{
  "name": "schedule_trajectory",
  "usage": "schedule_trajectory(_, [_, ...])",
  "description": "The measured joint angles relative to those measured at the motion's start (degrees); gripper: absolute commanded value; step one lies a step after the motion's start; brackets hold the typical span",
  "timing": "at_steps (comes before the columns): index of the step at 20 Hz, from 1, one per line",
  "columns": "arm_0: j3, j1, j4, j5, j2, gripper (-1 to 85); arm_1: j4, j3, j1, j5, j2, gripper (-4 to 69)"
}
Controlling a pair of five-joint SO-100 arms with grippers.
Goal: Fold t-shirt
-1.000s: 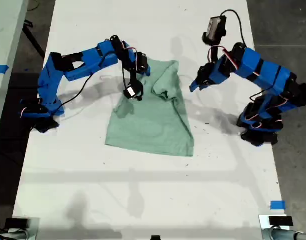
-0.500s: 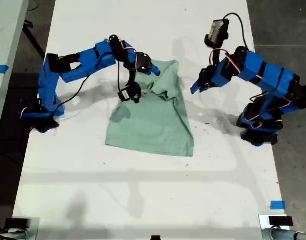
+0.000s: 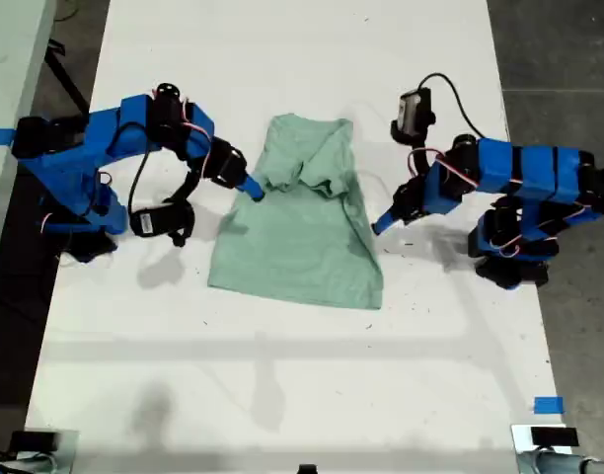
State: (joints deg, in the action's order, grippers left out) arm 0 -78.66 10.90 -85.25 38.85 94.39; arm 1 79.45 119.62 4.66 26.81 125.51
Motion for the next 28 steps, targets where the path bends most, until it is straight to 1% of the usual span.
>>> schedule_trajectory(1, [-5.5, -0.8, 1.5, -1.4, 3.5, 17.3, -1.1, 1.6, -2.0, -1.8, 0.0, 28.2])
schedule_trajectory(3, [-15.6, -2.6, 5.2, -4.8, 9.8, 17.2, -4.3, 4.9, -5.5, -4.7, 0.0, 28.2])
schedule_trajectory(6, [-25.2, -6.2, 9.3, -9.6, 14.5, 17.6, -10.6, 8.3, -9.1, -8.0, -1.8, 28.2])
schedule_trajectory(9, [-30.2, -9.0, 13.4, -13.6, 14.7, 18.3, -17.8, 9.1, -12.7, -11.7, -9.1, 27.9])
schedule_trajectory(11, [-32.1, -10.3, 15.6, -15.2, 14.7, 18.3, -22.9, 9.1, -14.9, -13.6, -14.8, 26.1])
schedule_trajectory(15, [-32.2, -10.9, 16.8, -16.1, 14.8, 18.1, -28.8, 10.9, -16.3, -15.9, -21.7, 24.1])
schedule_trajectory(17, [-32.2, -10.9, 16.8, -16.1, 14.8, 18.0, -29.7, 12.3, -16.4, -16.1, -21.6, 23.8])
schedule_trajectory(18, [-32.2, -11.0, 17.0, -16.1, 14.8, 18.0, -29.8, 12.6, -16.4, -16.3, -21.5, 21.8])
schedule_trajectory(19, [-32.3, -11.2, 17.0, -16.1, 14.8, 18.0, -29.8, 13.2, -16.4, -15.7, -20.7, 17.4])
schedule_trajectory(20, [-32.4, -11.3, 17.1, -16.2, 14.8, 17.9, -29.8, 13.4, -16.4, -15.8, -20.1, 11.3])
schedule_trajectory(22, [-32.5, -11.4, 17.1, -16.2, 14.8, 17.8, -31.2, 14.4, -16.3, -15.9, -19.9, 5.2])
schedule_trajectory(23, [-32.6, -11.4, 17.1, -16.2, 14.8, 17.8, -31.9, 14.5, -16.3, -15.8, -19.9, 0.7])
schedule_trajectory(26, [-32.8, -11.4, 17.1, -16.2, 14.8, 17.8, -31.4, 14.4, -16.2, -16.4, -18.5, 0.4])
schedule_trajectory(28, [-33.2, -11.4, 17.1, -16.2, 14.8, 17.8, -27.2, 12.4, -16.0, -16.3, -16.0, 0.4])
